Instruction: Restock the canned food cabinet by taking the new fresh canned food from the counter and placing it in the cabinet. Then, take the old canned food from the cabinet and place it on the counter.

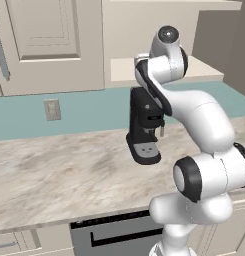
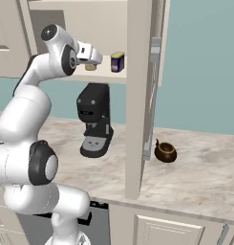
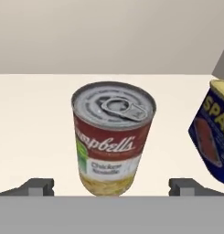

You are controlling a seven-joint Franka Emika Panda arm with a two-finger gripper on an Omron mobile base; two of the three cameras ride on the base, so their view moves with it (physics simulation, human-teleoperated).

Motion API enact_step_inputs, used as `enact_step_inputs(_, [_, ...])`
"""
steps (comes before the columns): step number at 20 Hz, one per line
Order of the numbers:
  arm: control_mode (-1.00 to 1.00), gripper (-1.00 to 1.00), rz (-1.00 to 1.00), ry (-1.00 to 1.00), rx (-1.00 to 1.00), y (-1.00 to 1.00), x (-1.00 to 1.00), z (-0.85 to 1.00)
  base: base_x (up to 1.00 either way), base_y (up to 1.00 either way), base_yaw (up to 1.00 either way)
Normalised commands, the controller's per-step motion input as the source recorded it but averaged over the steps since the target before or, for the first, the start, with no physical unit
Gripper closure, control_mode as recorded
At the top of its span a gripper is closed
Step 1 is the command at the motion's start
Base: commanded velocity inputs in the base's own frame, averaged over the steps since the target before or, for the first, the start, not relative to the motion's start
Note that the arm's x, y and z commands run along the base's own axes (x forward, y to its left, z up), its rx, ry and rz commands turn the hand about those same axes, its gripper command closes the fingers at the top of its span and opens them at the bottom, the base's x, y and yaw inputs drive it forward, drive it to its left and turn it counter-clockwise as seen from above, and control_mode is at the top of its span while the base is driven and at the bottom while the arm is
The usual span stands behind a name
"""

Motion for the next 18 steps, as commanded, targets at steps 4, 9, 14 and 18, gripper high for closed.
enact_step_inputs(4, [-1.00,-1.00,0.00,0.00,0.00,0.00,0.29,-0.03,0.00,0.00,0.00])
enact_step_inputs(9, [-1.00,-1.00,0.00,0.00,0.00,0.00,0.23,0.00,0.00,0.00,0.00])
enact_step_inputs(14, [-1.00,-1.00,0.00,0.00,0.00,0.00,0.15,-0.01,0.00,0.00,0.00])
enact_step_inputs(18, [-1.00,1.00,0.00,0.00,0.00,-0.03,0.07,0.00,0.00,0.00,0.00])
